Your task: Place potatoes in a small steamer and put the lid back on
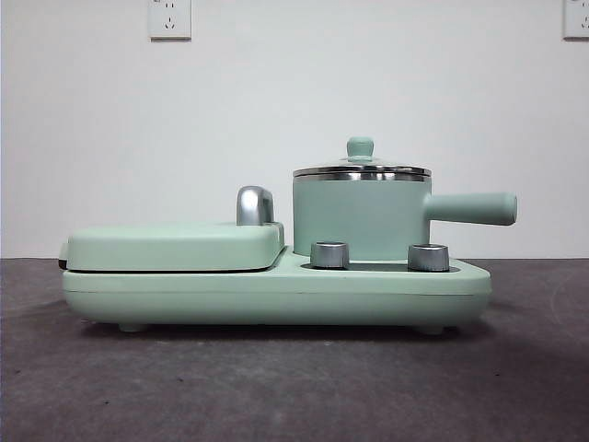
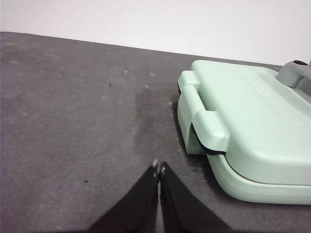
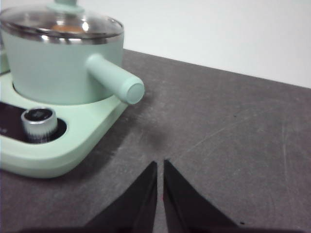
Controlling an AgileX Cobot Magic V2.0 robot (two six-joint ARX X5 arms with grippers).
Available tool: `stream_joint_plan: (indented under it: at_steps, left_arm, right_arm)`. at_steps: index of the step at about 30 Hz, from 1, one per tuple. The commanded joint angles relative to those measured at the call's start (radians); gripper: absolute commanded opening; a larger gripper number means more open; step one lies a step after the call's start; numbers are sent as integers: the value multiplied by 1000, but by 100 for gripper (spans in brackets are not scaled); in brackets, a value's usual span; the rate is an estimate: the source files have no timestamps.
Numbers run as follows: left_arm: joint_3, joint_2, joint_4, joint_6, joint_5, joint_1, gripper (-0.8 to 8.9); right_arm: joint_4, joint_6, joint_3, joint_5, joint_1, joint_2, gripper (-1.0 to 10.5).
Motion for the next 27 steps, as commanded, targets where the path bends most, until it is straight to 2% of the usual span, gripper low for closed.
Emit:
stream_joint_plan:
  at_steps: [1, 4, 27]
  left_arm:
    - [-12, -1, 13, -2, 0, 0, 6]
    - [-12, -1, 13, -2, 0, 0, 6]
    - [-12, -1, 12, -2, 0, 0, 6]
  right_arm:
    - [25, 36, -4, 3, -6, -1, 19]
    - [45, 55, -4, -5, -8, 0, 19]
    - [52, 55, -4, -4, -8, -1, 19]
